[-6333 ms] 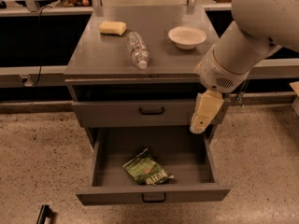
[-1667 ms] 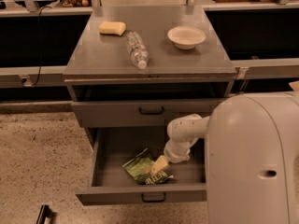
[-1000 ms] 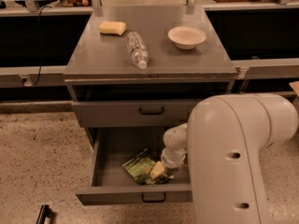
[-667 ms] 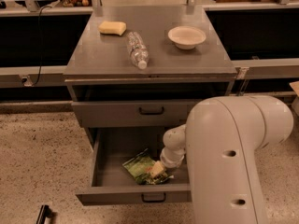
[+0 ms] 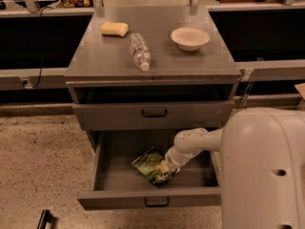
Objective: Pick green jalapeno chip bag from middle drawer and place on counter
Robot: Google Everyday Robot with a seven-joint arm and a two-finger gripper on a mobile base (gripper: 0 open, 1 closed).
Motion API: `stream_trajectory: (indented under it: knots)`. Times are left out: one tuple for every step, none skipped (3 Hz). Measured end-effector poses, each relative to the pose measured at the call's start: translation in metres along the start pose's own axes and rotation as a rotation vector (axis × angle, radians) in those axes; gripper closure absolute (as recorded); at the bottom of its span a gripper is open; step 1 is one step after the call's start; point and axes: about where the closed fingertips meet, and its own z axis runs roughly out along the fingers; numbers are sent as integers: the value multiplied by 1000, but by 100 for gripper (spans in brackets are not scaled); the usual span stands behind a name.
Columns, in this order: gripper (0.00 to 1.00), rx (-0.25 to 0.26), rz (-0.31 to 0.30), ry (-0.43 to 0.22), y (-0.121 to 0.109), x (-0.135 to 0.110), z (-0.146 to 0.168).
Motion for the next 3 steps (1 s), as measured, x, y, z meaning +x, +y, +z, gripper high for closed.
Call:
stream_trajectory:
  knots:
    - [96, -65, -51, -75, 16, -12, -16]
    - [100, -133, -124, -166, 35, -29, -54]
    - [100, -191, -187, -274, 54, -38, -110]
